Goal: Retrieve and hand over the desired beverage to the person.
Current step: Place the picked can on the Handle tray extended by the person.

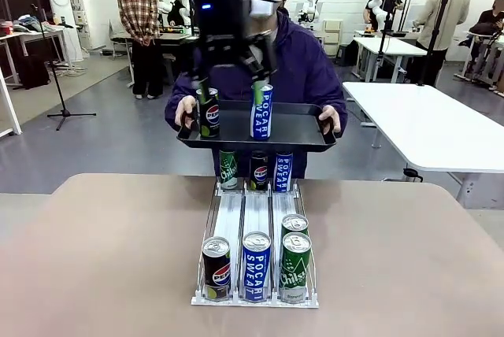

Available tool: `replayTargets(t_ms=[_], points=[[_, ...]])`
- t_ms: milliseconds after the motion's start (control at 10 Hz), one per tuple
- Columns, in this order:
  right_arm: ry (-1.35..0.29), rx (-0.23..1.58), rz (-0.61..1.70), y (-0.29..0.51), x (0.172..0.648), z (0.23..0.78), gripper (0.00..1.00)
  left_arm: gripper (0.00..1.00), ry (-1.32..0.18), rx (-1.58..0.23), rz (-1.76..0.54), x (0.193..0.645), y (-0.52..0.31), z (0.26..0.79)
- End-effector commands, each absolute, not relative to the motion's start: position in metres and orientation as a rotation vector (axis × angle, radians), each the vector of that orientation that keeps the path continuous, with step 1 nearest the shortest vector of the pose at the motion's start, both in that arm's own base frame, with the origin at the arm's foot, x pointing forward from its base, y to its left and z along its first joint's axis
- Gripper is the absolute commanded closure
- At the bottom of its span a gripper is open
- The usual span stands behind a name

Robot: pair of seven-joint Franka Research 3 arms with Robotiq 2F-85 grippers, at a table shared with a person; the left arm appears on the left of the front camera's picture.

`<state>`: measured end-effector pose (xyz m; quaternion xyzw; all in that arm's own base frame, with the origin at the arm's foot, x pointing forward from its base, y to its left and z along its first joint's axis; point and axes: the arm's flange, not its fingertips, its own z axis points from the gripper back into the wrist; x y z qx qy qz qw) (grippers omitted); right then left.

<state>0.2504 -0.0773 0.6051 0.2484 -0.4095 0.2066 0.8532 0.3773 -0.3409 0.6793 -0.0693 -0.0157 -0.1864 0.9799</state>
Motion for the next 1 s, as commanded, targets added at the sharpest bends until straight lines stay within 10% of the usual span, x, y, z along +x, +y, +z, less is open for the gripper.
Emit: replayTargets(t_ms=[0,900], points=[[-0.863,0.553,0.450,-0.077,0.252,0.604,0.00,0.00,-0.029,-0.126,-0.434,0.326,-0.288,0.635],[-0.863,0.553,0.450,-0.077,0.252,0.604,0.00,0.00,-0.006,-0.133,-0.430,0.303,-0.271,0.645]])
